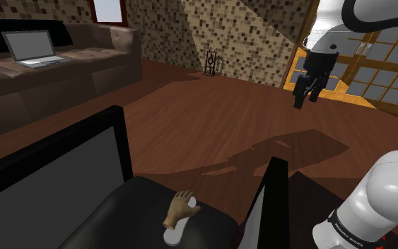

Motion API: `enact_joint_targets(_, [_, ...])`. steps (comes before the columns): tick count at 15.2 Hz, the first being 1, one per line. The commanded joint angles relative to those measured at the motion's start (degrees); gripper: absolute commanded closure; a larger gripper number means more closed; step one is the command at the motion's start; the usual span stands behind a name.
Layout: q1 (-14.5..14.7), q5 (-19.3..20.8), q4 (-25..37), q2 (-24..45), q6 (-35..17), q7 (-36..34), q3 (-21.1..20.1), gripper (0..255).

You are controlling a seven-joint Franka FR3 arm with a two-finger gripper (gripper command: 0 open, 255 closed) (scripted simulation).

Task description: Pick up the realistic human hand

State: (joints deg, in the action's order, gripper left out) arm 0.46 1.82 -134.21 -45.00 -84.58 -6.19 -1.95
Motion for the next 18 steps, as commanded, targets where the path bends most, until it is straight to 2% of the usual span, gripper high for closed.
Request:
enact_joint_targets(1, [0.0,0.0,0.0,0.0,0.0,0.0,0.0,0])
enact_joint_targets(10, [4.0,-4.0,-9.5,7.4,-17.2,0.7,-2.9,0])
enact_joint_targets(18, [7.6,-7.3,-13.1,19.1,-33.1,1.7,-6.0,0])
